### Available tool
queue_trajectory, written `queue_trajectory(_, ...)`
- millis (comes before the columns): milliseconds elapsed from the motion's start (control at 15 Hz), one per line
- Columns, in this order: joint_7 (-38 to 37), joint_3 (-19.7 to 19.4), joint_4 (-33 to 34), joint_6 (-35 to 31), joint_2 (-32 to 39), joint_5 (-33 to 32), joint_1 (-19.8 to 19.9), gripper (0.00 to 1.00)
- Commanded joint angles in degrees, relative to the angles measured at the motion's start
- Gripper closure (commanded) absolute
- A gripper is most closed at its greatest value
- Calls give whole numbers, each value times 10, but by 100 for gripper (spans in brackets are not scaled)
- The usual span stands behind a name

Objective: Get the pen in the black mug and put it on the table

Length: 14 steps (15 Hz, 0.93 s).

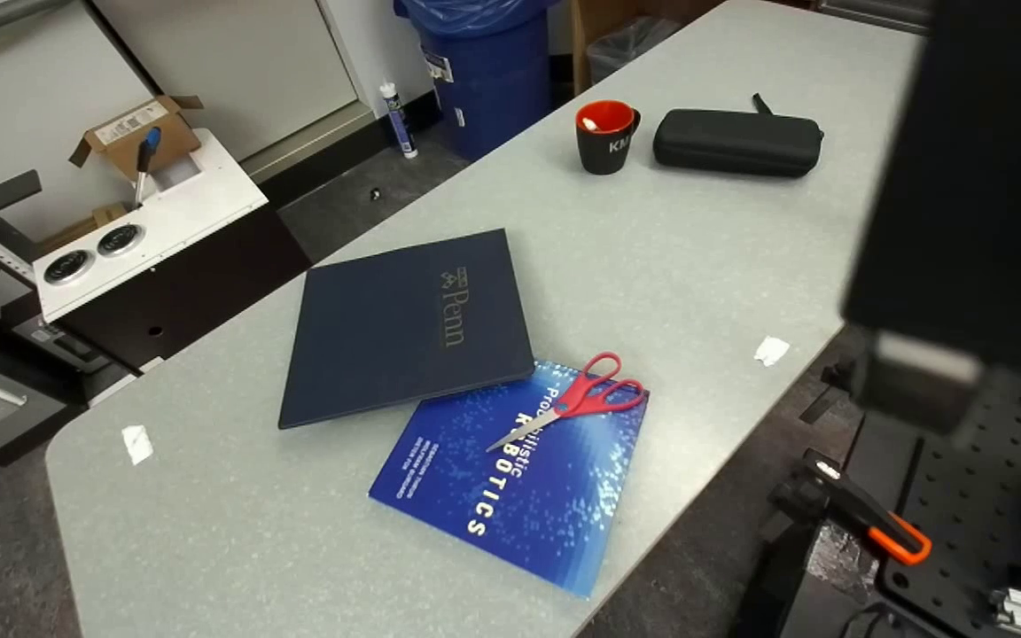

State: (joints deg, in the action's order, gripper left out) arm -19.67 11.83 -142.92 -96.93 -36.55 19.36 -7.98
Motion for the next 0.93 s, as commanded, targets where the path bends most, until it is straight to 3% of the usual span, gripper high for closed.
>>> queue_trajectory(0,-9,-25,8,-52,13,-58,69,0)
queue_trajectory(267,-47,-44,13,-122,30,-88,121,0)
queue_trajectory(333,-17,-47,3,-106,21,-80,104,0)
queue_trajectory(667,-15,-48,2,-110,26,-80,104,0)
queue_trajectory(733,-53,-35,0,-166,39,-93,123,0)
queue_trajectory(867,-72,-41,16,-206,89,-126,150,0)
